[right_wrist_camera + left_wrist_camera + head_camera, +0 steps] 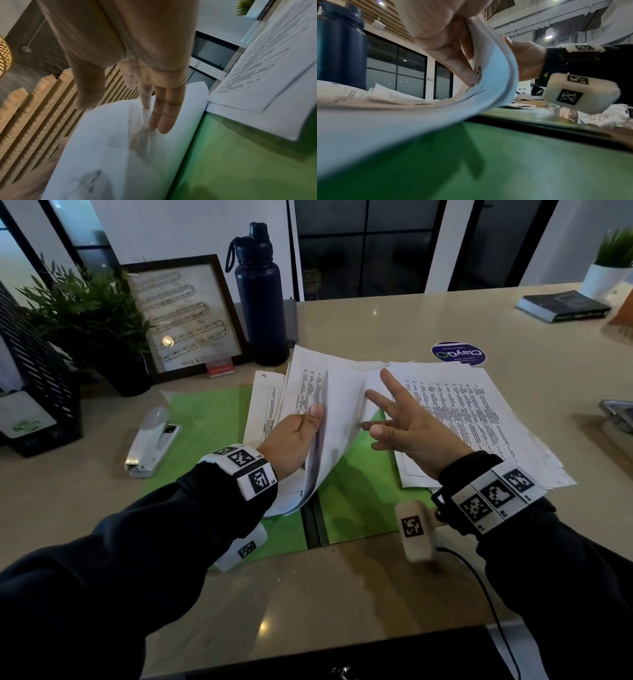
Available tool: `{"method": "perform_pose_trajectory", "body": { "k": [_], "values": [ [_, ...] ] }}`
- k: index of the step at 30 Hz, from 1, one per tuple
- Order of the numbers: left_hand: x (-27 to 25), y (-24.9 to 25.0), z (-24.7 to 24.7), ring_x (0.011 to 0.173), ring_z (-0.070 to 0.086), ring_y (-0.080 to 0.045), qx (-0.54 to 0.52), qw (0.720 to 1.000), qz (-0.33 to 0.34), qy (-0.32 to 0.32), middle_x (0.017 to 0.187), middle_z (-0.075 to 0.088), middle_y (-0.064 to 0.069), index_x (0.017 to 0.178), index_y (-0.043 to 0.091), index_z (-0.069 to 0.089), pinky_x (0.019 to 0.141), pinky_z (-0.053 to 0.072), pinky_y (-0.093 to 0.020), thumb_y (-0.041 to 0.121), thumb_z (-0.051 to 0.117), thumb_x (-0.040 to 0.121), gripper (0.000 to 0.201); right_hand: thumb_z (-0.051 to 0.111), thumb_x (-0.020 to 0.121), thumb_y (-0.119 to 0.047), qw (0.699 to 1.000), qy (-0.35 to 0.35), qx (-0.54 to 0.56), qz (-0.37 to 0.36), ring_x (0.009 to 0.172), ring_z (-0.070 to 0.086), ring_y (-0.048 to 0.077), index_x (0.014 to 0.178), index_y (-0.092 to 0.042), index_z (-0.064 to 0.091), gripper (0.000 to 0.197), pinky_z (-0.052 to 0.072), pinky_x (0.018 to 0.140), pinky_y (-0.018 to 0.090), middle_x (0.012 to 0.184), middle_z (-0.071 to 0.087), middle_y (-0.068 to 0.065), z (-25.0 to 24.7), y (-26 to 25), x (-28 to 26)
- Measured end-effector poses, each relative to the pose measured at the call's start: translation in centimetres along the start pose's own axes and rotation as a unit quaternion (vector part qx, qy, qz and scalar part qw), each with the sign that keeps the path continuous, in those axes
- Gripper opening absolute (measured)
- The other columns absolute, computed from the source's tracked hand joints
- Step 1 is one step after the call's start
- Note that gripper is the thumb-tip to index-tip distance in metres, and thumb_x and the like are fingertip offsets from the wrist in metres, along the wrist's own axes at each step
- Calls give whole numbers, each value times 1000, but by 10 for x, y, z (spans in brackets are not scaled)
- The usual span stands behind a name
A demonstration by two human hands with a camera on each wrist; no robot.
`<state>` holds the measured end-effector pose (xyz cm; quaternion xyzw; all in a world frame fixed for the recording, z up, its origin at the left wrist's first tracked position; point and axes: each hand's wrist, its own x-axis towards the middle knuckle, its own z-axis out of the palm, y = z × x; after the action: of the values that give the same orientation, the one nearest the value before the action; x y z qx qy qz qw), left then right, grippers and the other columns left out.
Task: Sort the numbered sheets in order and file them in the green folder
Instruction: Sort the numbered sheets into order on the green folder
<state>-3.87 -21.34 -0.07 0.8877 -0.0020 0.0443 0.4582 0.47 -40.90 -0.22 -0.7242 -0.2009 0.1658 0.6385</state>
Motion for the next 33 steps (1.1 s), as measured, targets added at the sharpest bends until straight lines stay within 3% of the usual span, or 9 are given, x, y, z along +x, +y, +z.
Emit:
{"method": "perform_pose_trajectory", "body": {
  "k": [5, 8, 12, 15, 18, 21, 23, 28, 33],
  "values": [
    [-1, 0, 2, 60, 51, -22, 23, 999, 13, -38, 65, 47, -17, 81, 1, 57, 65, 54, -49, 50, 19, 94, 63, 67, 68, -31, 999, 10, 26, 15, 117, 57, 24, 146, -42, 11, 97, 51, 92, 43, 153, 28, 0, 3, 1, 0],
    [-2, 3, 6, 65, 60, -20, 0, 998, 3, -69, 79, 60, -18, 98, 4, 58, 52, 56, -24, 44, 24, 97, 52, 70, 65, -32, 999, 6, 26, 24, 116, 57, 26, 145, -42, 16, 97, 53, 89, 42, 150, 31, 3, 7, 3, -1],
    [0, -1, 7, 80, 64, -34, -16, 997, 18, -73, 90, 58, -25, 101, -3, 57, 51, 54, -18, 39, 30, 98, 51, 67, 82, -27, 998, 9, -45, 38, 110, 57, 19, 142, -39, 30, 71, 56, 83, 38, 138, 39, -1, 13, 6, -1],
    [0, -2, 6, 74, 55, -31, -14, 997, 22, -75, 84, 45, -16, 99, -11, 54, 51, 53, -16, 36, 30, 98, 53, 53, 93, -32, 993, 100, -45, 39, 104, 55, 17, 127, -29, 46, 35, 52, 77, 33, 116, 52, -3, 12, 2, -1],
    [-1, -2, 6, 63, 50, -19, 5, 996, 37, -86, 71, 38, -11, 75, 1, 50, 50, 51, -15, 34, 31, 98, 44, 41, 98, -33, 976, 212, -41, 36, 89, 49, 1, 112, -20, 52, 22, 42, 84, 28, 95, 53, -15, -3, -4, 0],
    [-3, -1, 6, 59, 58, 0, -25, 991, 32, -124, 73, 54, 2, 78, 20, 57, 59, 54, -24, 27, 38, 98, 29, 47, 91, -42, 961, 266, -60, 44, 84, 47, 3, 103, -24, 57, 24, 36, 78, 26, 86, 51, -18, -22, -10, 2],
    [-2, -2, 5, 78, 66, -3, -27, 987, 21, -154, 97, 67, 5, 105, 23, 65, 67, 55, -27, 19, 43, 98, 23, 50, 84, -49, 961, 263, -52, 69, 85, 47, 7, 99, -26, 59, 29, 36, 78, 28, 87, 53, -15, -31, -13, 3],
    [0, -6, 4, 96, 60, -6, 101, 987, 60, -111, 116, 66, 1, 114, 16, 64, 83, 48, -13, 18, 58, 90, 25, 47, 93, -44, 973, 149, -7, 177, 100, 51, 22, 117, -19, 57, 36, 45, 78, 35, 107, 55, -1, -23, -14, -1],
    [-1, -11, 9, 130, 35, -20, 355, 893, 54, -272, 145, 36, -5, 141, 14, 34, 105, 29, -28, 31, 63, 85, 65, 54, 90, -39, 956, 155, 19, 249, 106, 47, 27, 127, -16, 52, 43, 46, 77, 39, 117, 48, 6, -4, 1, -2]
  ]
}}
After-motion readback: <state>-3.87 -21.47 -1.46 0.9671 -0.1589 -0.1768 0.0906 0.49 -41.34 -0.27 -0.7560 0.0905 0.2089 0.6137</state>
